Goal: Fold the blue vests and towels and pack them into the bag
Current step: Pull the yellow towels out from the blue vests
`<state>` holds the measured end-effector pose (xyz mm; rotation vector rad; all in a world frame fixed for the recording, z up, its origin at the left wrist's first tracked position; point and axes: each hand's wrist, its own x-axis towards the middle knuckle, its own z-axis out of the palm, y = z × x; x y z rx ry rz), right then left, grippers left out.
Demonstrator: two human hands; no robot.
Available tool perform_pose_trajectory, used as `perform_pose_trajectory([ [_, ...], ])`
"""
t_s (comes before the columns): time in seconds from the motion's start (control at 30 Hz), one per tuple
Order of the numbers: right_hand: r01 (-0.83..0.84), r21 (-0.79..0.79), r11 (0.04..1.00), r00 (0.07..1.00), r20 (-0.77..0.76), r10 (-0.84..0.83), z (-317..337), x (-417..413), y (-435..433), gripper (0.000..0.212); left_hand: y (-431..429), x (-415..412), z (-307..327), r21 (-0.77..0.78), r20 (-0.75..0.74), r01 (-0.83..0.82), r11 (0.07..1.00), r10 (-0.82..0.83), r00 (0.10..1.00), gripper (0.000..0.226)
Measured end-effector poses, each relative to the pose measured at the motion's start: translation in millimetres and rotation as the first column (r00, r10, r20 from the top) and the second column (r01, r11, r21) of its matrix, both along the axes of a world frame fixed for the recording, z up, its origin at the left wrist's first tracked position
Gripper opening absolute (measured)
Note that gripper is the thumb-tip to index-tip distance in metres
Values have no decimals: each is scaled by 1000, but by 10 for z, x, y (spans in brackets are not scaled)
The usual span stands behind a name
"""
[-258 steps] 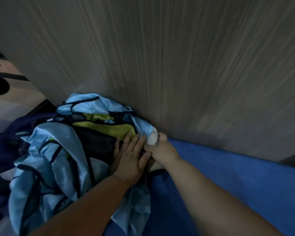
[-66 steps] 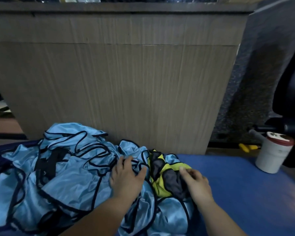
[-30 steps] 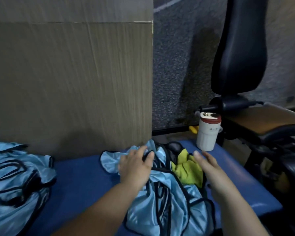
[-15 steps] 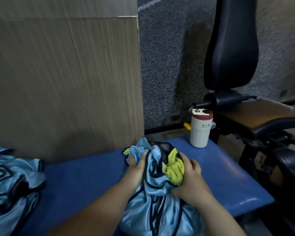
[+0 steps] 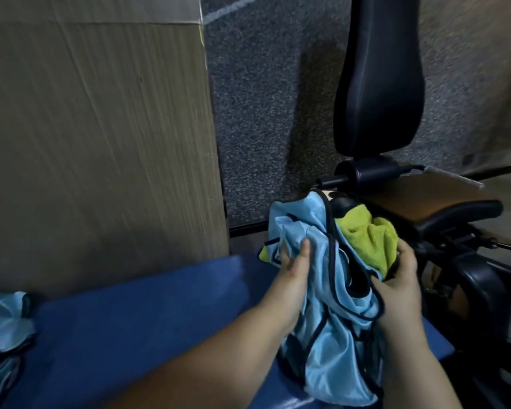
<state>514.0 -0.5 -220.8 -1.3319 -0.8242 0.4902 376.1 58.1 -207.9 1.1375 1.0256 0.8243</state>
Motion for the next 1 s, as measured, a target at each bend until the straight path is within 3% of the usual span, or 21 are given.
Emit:
perform_pose_trajectory([
  [0.07,-70,-94,993,996,43,74,-50,51,43,66,24,13,-28,42,-262,7,999,4,965,97],
  [0.13,-185,-253,950,975,73,210,-119,64,108,63,83,-55,-159,77,-586,26,997,25,810,65],
  [0.2,-243,-341,908,963,28,269,-181,67,186,57,118,-157,-271,80,-734,7,997,54,677,50],
  [0.3,-270,-240,932,940,-277,200,-153,72,205,49,137,-270,-336,125,-699,-58,990,129,703,53],
  [0.33,-261,-202,944,934,-301,194,-144,71,192,52,140,-291,-338,143,-655,-92,985,164,738,58],
  [0.4,-242,-169,955,953,-225,202,-124,27,167,66,134,-314,-319,161,-497,-148,976,209,842,63],
  [0.47,-245,-213,946,970,-56,238,-108,-44,154,89,81,-307,-281,144,-301,-122,982,161,940,64],
  [0.53,-225,-347,911,940,171,297,-125,-90,182,117,12,-287,-251,141,-270,-8,990,46,962,67],
  [0.67,-43,-567,822,828,440,347,-297,-104,210,113,-38,-275,-331,166,-515,171,971,-63,855,74],
  [0.83,88,-581,809,822,501,271,-407,-99,215,107,-23,-326,-422,182,-797,283,942,-28,604,75],
  [1.0,80,-568,819,834,488,257,-378,-70,260,104,-60,-531,-358,188,-841,293,937,0,541,86],
])
